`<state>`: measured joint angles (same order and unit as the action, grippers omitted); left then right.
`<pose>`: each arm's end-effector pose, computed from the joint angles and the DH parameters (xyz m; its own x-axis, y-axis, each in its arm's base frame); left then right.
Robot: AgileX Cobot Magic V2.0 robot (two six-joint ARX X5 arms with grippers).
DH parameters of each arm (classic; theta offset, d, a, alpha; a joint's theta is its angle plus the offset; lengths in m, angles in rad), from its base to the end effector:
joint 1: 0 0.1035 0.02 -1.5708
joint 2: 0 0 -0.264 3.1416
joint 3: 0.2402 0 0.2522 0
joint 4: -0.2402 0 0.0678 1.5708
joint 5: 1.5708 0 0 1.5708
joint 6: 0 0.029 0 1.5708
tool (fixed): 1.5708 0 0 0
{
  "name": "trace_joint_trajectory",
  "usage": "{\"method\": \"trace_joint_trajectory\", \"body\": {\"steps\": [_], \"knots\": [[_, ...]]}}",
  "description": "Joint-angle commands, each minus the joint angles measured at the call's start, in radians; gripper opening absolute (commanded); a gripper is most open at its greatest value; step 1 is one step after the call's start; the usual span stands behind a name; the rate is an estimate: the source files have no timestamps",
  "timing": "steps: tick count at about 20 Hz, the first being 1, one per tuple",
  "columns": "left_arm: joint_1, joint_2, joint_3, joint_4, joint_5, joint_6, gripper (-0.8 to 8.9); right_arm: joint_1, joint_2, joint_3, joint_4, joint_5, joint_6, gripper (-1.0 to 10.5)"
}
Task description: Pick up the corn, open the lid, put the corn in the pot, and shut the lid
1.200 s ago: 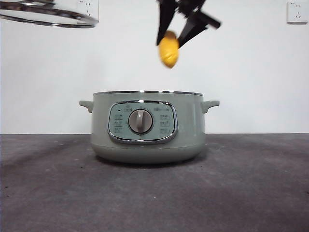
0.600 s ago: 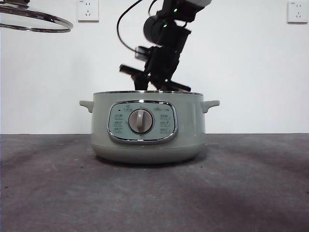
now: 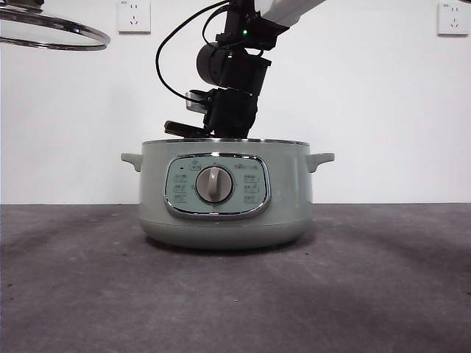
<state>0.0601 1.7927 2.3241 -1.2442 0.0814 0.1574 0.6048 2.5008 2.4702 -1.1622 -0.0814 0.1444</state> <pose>0.3316 0.0176 0.4736 0.7576 -0.0359 -0.6518 0.1039 0.9924 0.0661 0.4215 0.2942 0.2239 0.2564 0.2760 -0.9263 -0.4752 0.8705 0.1279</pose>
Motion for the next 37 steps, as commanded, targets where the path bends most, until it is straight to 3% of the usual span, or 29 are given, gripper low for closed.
{"method": "trace_joint_trajectory", "body": {"steps": [1, 5, 7, 10, 11, 14, 17, 19, 29, 32, 37], "knots": [[0.001, -0.022, 0.010, 0.040, 0.005, 0.012, -0.13, 0.003, 0.053, -0.027, -0.030, 0.041, -0.013, 5.6], [0.000, -0.022, 0.010, 0.048, 0.017, 0.007, -0.13, 0.004, 0.012, 0.048, -0.069, 0.098, -0.010, 5.7], [-0.003, -0.022, 0.010, 0.048, 0.076, -0.004, -0.13, 0.005, 0.005, 0.198, -0.152, 0.111, -0.005, 5.7], [-0.026, -0.022, 0.010, 0.047, 0.077, -0.015, -0.13, 0.018, -0.020, 0.446, -0.216, 0.168, 0.007, 5.6], [-0.042, -0.021, 0.010, 0.047, 0.077, -0.016, -0.13, 0.023, -0.048, 0.497, -0.218, 0.169, 0.024, 5.1], [-0.091, -0.021, 0.010, 0.041, 0.076, -0.023, -0.13, 0.050, -0.173, 0.502, -0.221, 0.178, 0.016, -0.3], [-0.137, -0.021, 0.009, 0.032, 0.076, -0.035, -0.13, 0.084, -0.272, 0.462, -0.222, 0.284, -0.019, -0.1], [-0.175, -0.016, 0.009, 0.033, 0.076, -0.046, -0.13, 0.106, -0.365, 0.365, -0.222, 0.336, -0.049, -0.1], [-0.349, 0.056, 0.009, 0.040, 0.075, -0.087, -0.13, 0.127, -0.860, -0.407, -0.222, 0.338, -0.043, -0.1], [-0.426, 0.111, 0.009, 0.064, 0.071, -0.106, -0.13, 0.104, -1.033, -0.677, -0.222, 0.404, -0.040, -0.1], [-0.543, 0.207, 0.009, 0.145, -0.003, -0.101, -0.13, 0.100, -1.254, -0.948, -0.222, 0.400, -0.041, -0.1]]}}
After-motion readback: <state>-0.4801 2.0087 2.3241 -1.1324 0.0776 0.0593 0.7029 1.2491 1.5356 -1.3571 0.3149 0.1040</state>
